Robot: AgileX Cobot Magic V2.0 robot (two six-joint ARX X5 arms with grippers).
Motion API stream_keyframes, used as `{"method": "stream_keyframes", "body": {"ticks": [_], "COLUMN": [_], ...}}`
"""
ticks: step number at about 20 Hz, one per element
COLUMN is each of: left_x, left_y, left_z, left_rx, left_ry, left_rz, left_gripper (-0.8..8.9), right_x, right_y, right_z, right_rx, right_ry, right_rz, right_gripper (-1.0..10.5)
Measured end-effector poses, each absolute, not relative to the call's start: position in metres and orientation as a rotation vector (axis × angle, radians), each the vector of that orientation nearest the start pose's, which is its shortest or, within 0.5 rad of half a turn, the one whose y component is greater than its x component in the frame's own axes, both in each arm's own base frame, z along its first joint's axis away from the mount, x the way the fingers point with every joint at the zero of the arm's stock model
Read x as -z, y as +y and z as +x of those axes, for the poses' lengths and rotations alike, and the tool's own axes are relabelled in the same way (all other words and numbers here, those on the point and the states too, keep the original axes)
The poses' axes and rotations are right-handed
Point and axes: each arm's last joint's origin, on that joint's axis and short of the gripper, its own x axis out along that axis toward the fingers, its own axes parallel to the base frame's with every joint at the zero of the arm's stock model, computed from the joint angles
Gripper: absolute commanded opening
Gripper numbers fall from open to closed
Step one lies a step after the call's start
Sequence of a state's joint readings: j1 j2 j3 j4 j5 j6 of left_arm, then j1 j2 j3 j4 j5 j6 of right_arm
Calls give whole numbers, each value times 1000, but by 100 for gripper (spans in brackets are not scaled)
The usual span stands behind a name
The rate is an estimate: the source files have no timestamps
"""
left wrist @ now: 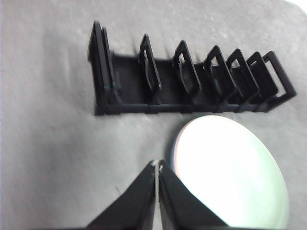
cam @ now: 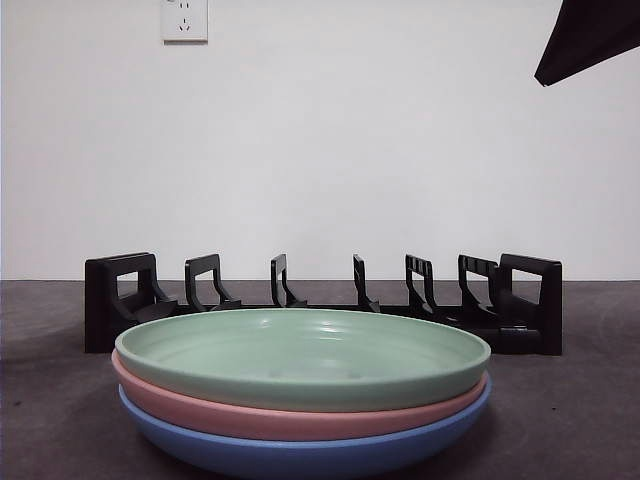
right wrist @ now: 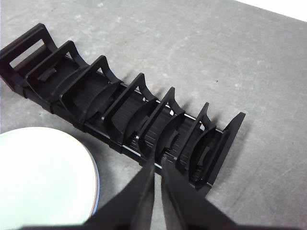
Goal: Place the plate
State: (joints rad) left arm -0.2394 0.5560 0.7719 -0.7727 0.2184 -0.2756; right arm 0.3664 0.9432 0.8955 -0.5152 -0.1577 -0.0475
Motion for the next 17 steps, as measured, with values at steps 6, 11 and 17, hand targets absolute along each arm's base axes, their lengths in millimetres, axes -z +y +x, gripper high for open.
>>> {"method": "stream_keyframes", "body": {"ticks": [6, 11, 17], "left_x": [-227, -164, -158], "left_y": [-15, -5, -2], "left_z": [93, 93, 95], "left_rx": [266, 150, 118], "left_ry": [136, 143, 148], "left_rz": [-87, -77, -78], "left_gripper": [7, 7, 7], "right_x": [-314, -314, -314], "right_y": [74, 74, 74], "right_z": [180, 180, 180], "right_rx": [-523, -523, -524], "right_ry": [554, 554, 551], "right_rz": [-104, -104, -104], "right_gripper": [21, 21, 21]}}
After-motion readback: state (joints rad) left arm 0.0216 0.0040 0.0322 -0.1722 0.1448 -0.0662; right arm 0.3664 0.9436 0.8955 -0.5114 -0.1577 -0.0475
